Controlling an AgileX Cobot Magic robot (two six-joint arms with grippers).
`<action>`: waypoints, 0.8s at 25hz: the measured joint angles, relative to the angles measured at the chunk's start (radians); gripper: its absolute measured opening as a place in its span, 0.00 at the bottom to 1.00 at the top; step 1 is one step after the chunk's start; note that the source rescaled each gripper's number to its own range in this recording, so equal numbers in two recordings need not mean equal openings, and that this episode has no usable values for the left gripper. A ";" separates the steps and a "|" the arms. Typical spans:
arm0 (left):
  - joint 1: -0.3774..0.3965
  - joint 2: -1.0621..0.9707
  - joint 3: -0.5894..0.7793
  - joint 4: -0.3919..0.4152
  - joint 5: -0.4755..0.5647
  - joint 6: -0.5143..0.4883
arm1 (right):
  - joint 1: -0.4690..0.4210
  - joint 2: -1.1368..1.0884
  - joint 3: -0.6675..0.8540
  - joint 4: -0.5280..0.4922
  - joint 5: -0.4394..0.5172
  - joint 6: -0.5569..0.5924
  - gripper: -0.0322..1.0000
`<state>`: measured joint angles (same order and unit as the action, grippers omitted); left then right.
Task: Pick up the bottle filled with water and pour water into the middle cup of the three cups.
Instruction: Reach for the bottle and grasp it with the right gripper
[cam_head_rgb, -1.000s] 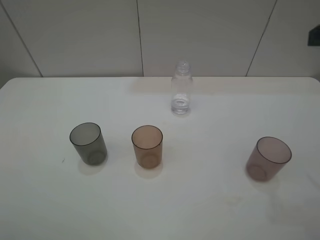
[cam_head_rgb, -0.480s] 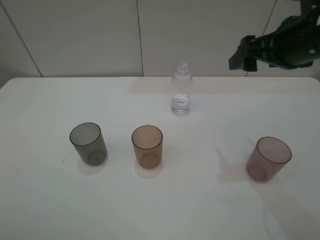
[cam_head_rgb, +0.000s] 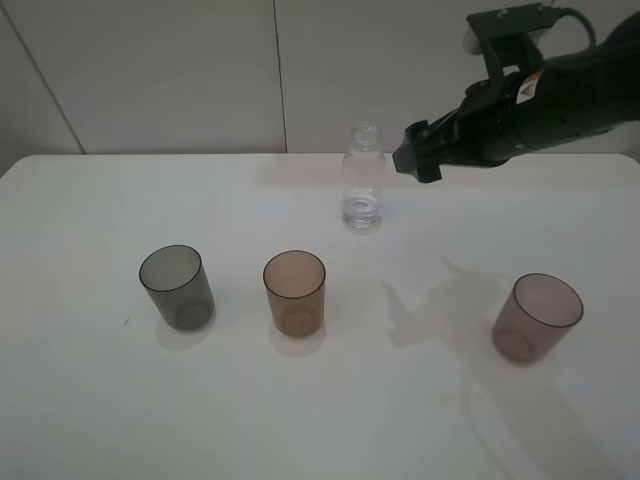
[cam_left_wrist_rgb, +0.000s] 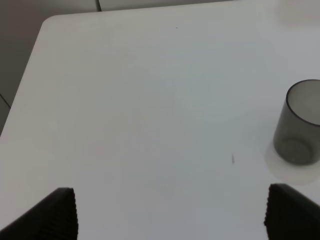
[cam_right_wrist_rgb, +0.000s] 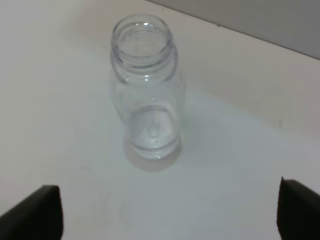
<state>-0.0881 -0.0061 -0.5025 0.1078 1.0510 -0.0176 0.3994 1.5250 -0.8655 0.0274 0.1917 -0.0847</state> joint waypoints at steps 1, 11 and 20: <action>0.000 0.000 0.000 0.000 0.000 0.000 | 0.007 0.009 0.012 0.000 -0.025 -0.001 0.86; 0.000 0.000 0.000 0.000 0.000 0.000 | 0.019 0.056 0.219 0.003 -0.405 -0.008 0.86; 0.000 0.000 0.000 0.000 0.000 0.000 | 0.050 0.191 0.219 0.003 -0.609 -0.005 0.86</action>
<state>-0.0881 -0.0061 -0.5025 0.1078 1.0510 -0.0176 0.4496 1.7164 -0.6463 0.0303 -0.4169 -0.0897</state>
